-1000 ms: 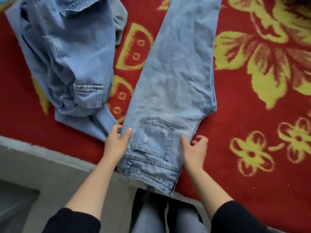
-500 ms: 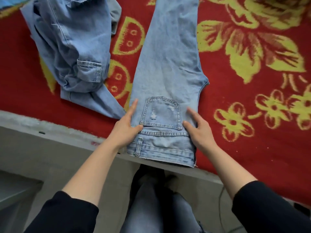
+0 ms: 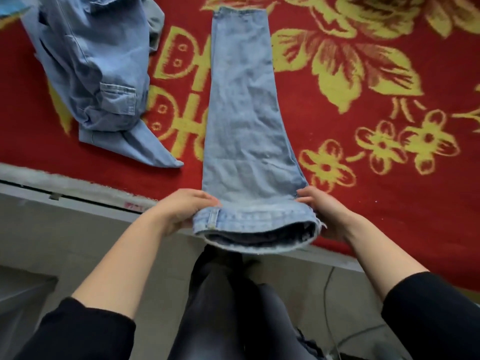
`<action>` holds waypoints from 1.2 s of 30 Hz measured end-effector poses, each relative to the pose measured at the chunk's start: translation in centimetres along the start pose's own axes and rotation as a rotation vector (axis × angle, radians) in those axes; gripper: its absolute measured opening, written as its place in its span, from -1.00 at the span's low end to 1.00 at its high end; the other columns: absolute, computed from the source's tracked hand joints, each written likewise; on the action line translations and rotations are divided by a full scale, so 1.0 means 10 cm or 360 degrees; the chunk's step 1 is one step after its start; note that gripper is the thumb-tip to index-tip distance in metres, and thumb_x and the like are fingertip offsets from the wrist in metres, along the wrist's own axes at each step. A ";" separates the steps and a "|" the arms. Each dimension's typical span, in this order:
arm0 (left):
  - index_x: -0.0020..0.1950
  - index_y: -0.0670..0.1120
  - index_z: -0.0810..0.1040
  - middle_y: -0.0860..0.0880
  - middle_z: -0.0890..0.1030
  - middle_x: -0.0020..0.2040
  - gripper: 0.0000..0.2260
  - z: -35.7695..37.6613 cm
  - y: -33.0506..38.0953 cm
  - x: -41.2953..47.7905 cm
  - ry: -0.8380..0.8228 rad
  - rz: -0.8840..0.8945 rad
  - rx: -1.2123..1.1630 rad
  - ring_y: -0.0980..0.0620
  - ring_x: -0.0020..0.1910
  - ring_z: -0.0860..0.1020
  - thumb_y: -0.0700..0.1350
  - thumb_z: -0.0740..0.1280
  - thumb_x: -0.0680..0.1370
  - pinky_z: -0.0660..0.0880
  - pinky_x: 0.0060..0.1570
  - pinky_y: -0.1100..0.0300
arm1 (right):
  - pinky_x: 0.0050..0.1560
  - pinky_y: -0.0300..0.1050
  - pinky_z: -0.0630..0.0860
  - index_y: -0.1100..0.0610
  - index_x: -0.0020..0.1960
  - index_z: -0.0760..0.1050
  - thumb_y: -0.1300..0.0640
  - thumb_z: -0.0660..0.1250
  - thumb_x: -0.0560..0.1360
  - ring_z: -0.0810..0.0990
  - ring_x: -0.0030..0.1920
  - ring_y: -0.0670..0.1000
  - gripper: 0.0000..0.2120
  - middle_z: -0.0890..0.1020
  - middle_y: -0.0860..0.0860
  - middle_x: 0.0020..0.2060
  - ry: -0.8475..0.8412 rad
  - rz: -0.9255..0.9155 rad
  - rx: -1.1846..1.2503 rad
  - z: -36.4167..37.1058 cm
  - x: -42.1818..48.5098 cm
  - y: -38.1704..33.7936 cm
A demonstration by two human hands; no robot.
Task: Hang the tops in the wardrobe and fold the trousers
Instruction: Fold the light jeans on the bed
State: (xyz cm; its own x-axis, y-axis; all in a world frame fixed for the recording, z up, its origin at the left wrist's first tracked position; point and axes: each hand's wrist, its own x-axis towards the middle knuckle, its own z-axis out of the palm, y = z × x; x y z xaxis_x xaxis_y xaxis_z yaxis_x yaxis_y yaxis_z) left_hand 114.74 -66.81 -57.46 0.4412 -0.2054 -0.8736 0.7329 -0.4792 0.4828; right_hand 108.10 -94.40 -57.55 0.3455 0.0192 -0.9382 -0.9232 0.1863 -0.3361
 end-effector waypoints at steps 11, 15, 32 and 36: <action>-0.06 -0.23 0.53 -0.14 0.53 -0.24 -0.94 -0.44 1.40 0.73 0.0226 0.0159 -0.1086 0.09 -0.46 0.55 -0.28 0.29 0.50 0.50 -0.51 0.34 | -0.31 -0.26 0.58 0.13 -0.03 0.48 0.21 0.27 0.53 0.69 -0.32 -0.01 -0.96 0.70 0.10 -0.31 0.0109 -0.0636 0.0257 0.24 0.62 -1.28; -0.19 -0.18 0.51 -0.10 0.48 -0.30 -0.94 -0.63 2.00 1.11 0.0326 0.0232 -0.1065 0.06 -0.37 0.49 -0.24 0.30 0.49 0.52 -0.50 0.33 | -0.40 -0.30 0.52 0.11 -0.05 0.45 0.11 0.31 0.55 0.67 -0.36 0.01 -0.92 0.69 0.14 -0.30 0.0274 -0.0733 0.0328 0.32 0.98 -1.91; 0.09 0.05 0.50 -0.09 0.61 0.04 -0.70 -1.32 3.38 2.74 0.0332 0.0502 -0.0555 -0.02 0.03 0.56 0.17 0.11 0.54 0.41 0.12 -0.06 | -0.42 -0.19 0.48 0.17 0.02 0.44 0.15 0.34 0.51 0.60 -0.45 0.00 -0.86 0.63 0.11 -0.31 0.0685 -0.0935 -0.0121 0.40 2.23 -3.79; 0.49 0.02 0.25 -0.07 0.35 0.45 -0.46 -1.07 2.84 2.97 0.0489 0.0819 0.0250 -0.03 0.42 0.32 0.10 0.25 0.54 0.18 0.37 0.12 | -0.07 0.02 0.50 0.13 0.37 0.37 0.17 0.38 0.37 0.57 -0.27 0.02 -0.42 0.63 0.01 -0.21 0.0886 -0.1021 -0.0681 0.39 2.37 -3.46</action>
State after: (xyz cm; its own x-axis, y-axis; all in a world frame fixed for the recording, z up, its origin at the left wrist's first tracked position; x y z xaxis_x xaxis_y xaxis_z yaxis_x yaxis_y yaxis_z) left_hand 154.21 -77.38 -69.06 0.8639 -0.2001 -0.4623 0.3117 -0.5087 0.8026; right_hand 148.89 -96.52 -67.79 0.7799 -0.4530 -0.4319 -0.6069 -0.3789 -0.6986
